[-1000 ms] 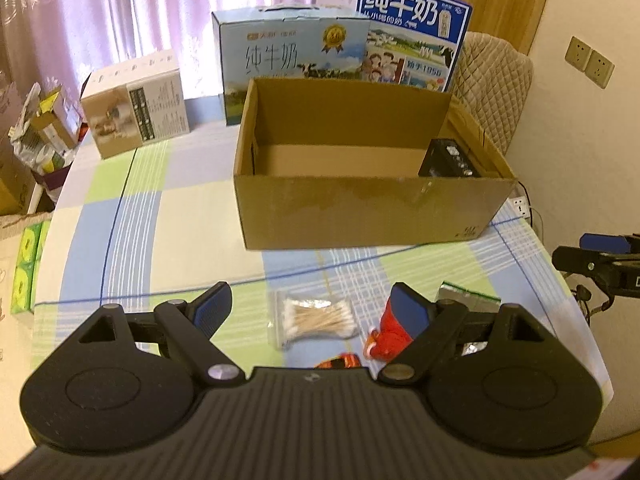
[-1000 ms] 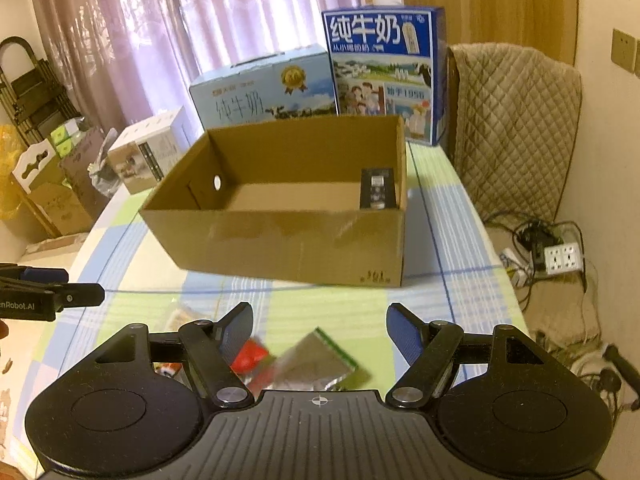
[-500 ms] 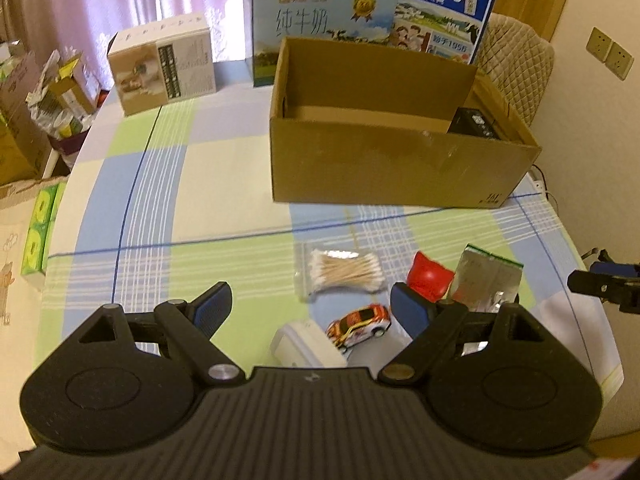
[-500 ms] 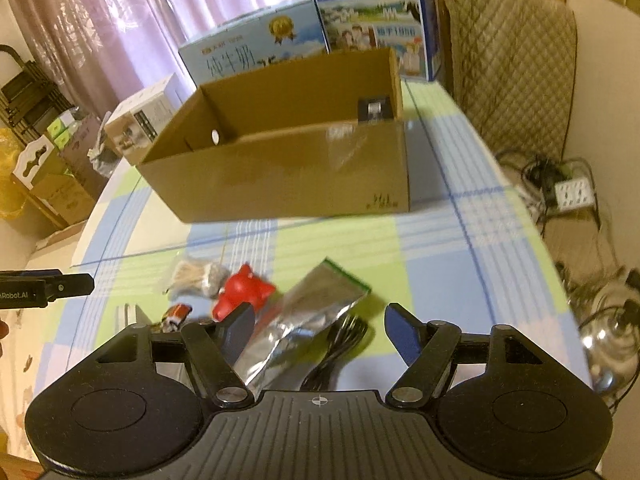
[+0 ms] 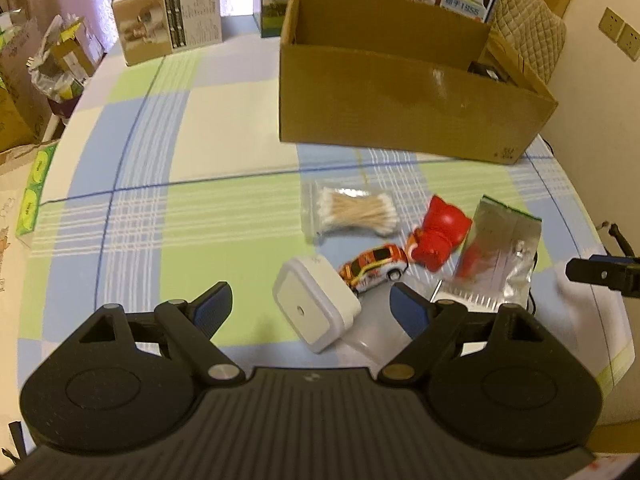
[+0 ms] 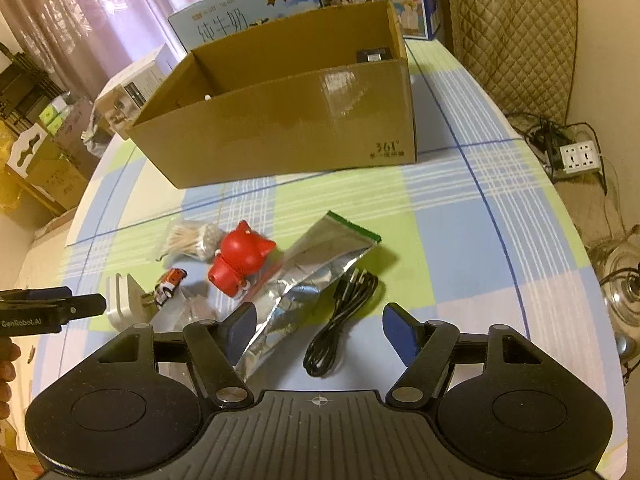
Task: Organize objects
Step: 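Move the left tool to the white square night light and grasp it, then grasp the silver foil bag by its edge with the right tool while the left tool holds the light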
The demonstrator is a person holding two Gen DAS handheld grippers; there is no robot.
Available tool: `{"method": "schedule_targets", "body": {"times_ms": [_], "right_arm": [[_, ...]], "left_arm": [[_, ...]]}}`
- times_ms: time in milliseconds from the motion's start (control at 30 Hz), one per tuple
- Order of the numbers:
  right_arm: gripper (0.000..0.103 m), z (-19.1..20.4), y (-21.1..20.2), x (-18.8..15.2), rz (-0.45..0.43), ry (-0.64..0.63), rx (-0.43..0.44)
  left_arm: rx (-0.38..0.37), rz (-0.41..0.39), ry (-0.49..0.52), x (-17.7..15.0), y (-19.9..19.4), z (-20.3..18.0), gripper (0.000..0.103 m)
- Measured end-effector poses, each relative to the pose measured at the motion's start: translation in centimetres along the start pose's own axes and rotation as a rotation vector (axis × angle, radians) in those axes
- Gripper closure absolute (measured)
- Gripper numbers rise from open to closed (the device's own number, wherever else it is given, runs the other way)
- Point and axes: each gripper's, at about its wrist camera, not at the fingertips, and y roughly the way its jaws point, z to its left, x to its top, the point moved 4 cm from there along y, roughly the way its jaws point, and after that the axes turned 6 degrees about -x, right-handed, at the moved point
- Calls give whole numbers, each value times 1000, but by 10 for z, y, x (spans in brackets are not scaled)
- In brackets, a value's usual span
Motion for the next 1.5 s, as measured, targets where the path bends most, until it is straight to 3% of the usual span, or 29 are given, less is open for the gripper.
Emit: {"method": "schedule_targets", "body": {"times_ms": [167, 633, 767, 967, 1033, 1067, 1333, 1500], "right_arm": [[35, -5, 2, -5, 11, 17, -14], [35, -17, 1, -13, 25, 70, -55], [35, -19, 0, -16, 27, 85, -70], [35, -22, 1, -19, 27, 118, -84], [35, -22, 0, -19, 26, 131, -84], [35, -22, 1, -18, 25, 137, -83], [36, -17, 4, -10, -5, 201, -6], [48, -7, 17, -3, 4, 240, 75]], "left_arm": [[-30, -26, 47, -7, 9, 0, 20], [-89, -48, 371, -24, 42, 4, 20], [-97, -52, 424, -24, 52, 7, 20], [-175, -84, 450, -17, 59, 10, 21], [-199, -85, 447, -16, 61, 11, 37], [-210, -84, 444, -16, 62, 11, 39], [-208, -113, 406, -15, 54, 13, 40], [-179, -155, 318, -9, 36, 20, 40]]}}
